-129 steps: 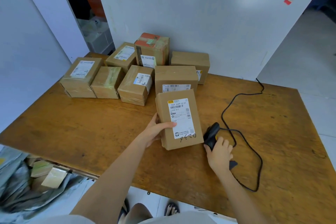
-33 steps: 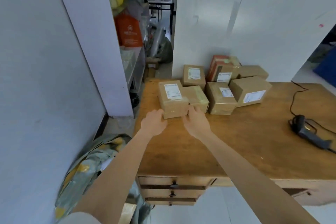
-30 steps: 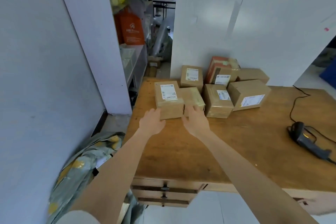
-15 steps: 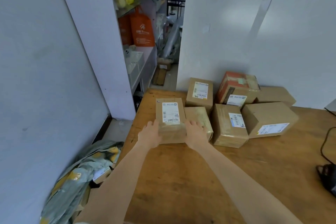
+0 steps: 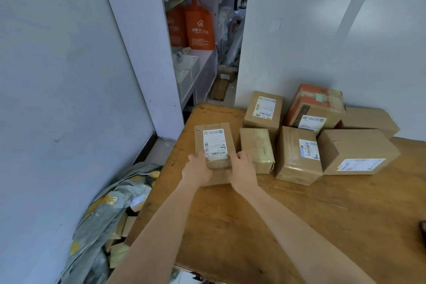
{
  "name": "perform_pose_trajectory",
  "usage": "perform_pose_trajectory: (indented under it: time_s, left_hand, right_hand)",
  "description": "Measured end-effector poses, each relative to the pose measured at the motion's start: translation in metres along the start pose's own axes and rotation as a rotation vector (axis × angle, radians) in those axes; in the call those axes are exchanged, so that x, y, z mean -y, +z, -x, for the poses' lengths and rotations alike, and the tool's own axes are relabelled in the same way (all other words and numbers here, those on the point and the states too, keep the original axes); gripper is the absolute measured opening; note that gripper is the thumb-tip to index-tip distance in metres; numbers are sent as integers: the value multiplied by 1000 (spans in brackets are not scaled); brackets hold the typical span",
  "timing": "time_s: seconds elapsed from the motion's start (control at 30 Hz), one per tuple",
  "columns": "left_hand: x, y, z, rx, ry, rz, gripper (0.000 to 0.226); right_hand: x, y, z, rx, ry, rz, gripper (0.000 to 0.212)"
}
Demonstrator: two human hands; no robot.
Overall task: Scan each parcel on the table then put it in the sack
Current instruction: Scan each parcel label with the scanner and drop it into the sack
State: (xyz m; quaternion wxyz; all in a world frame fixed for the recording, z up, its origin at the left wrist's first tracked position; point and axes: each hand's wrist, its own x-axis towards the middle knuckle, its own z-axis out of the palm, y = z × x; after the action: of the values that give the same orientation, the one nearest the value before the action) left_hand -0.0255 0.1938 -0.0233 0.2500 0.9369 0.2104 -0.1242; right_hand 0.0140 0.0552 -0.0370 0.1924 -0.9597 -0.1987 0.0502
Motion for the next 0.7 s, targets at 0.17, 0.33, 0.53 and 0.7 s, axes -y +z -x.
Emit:
perform_pose_trajectory:
  time_s: [0.17, 0.33, 0.53, 0.7]
  left_hand:
    - [-2, 23, 69, 2, -127, 34, 75]
    - [-38, 69, 149, 68, -238, 96, 106]
    - [-132, 142, 213, 275, -209, 250, 124]
    - [-225, 186, 243, 500, -49, 166, 72]
  right_hand:
    - [-14, -1, 58, 24, -79, -68, 47]
    - [-59, -17, 138, 77, -125, -122, 54]
    - [-157, -53, 224, 32, -36, -175, 54]
    - [-247, -93, 264, 4, 135, -118, 50]
